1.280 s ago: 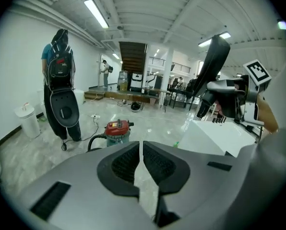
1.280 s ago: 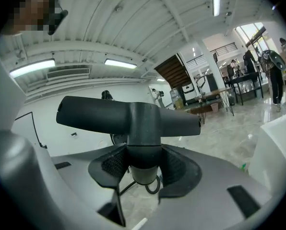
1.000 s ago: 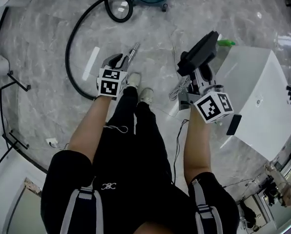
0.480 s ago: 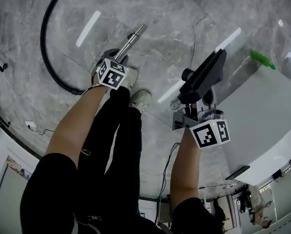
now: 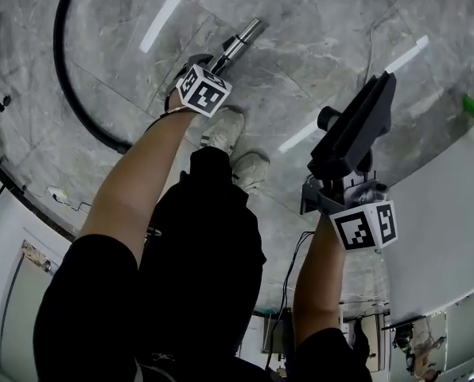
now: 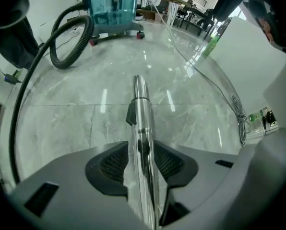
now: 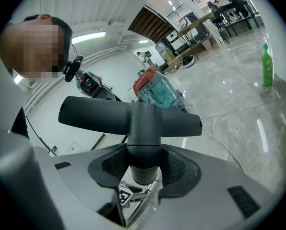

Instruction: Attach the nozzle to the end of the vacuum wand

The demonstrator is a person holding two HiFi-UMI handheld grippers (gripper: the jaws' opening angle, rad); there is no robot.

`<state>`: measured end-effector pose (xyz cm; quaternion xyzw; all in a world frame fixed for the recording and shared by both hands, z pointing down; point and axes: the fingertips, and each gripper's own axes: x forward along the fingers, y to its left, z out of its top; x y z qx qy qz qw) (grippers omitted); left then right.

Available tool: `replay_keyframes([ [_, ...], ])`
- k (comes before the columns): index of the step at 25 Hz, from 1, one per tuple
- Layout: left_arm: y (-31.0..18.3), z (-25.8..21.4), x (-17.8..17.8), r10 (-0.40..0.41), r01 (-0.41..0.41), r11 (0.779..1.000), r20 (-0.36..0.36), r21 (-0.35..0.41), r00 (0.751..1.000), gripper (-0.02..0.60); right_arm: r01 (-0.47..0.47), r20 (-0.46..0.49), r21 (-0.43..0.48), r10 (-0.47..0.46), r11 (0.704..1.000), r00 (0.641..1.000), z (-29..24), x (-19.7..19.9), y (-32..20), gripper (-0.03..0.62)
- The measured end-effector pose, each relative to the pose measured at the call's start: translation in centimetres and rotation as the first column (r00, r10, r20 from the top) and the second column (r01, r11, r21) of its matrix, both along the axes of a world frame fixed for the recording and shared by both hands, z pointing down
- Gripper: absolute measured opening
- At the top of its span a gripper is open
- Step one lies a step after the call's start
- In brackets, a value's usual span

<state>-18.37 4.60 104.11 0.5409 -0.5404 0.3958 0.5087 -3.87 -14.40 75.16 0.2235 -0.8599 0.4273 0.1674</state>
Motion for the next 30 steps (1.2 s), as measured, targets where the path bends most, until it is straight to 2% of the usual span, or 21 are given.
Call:
replay_keyframes([
  [3,0.3,2.4,0.5,-0.001,0.0,1.0,-0.019,-0.029,1.0,0.158,-0.006,-0.007,0.014,0.006,1.0,1.0,1.1,0.3,-0.9,0.193],
  [6,0.0,4.3,0.9,0.013,-0.012,0.999,0.005,-0.047,1.0,0.164,-0.009,-0.024,0.032,0.009,0.999,1.0,1.9,0.8,-1.7,0.193],
  [9,0.5,4.4,0.8,-0.002,0.004,0.998,0.023,-0.063,1.0,0.169,-0.026,-0.036,0.026,0.027,0.999,0.999,2.2,1.9,-1.5,0.193],
  [12,0.9,3.0,1.5,0.003,-0.004,0.998,-0.016,-0.063,1.0,0.17,-0.052,-0.05,0.004,0.052,0.999,0.997,1.9,3.2,-1.2,0.193],
  [16,0.2,-2.3,4.4,0.052,-0.05,0.998,-0.07,0.026,0.996,0.169,-0.099,-0.043,-0.027,0.098,0.995,0.994,0.1,4.4,-1.4,0.193],
  [19,0.0,-7.7,7.7,0.112,-0.098,0.988,-0.124,0.119,0.986,0.169,-0.121,-0.027,-0.057,0.119,0.991,0.992,-1.9,4.4,-1.4,0.193],
  [21,-0.3,-11.9,9.7,0.155,-0.126,0.973,-0.144,0.192,0.977,0.169,-0.106,-0.022,-0.061,0.105,0.992,0.994,-3.7,4.0,-1.2,0.193],
  [24,-1.1,-18.1,12.4,0.206,-0.157,0.94,-0.135,0.302,0.969,0.169,-0.077,-0.013,-0.07,0.076,0.995,0.997,-6.3,3.7,-0.5,0.193],
  [30,-1.6,-24.2,16.3,0.266,-0.201,0.893,-0.114,0.403,0.957,0.17,-0.081,-0.016,-0.133,0.08,0.988,0.997,-8.1,4.1,0.0,0.193],
])
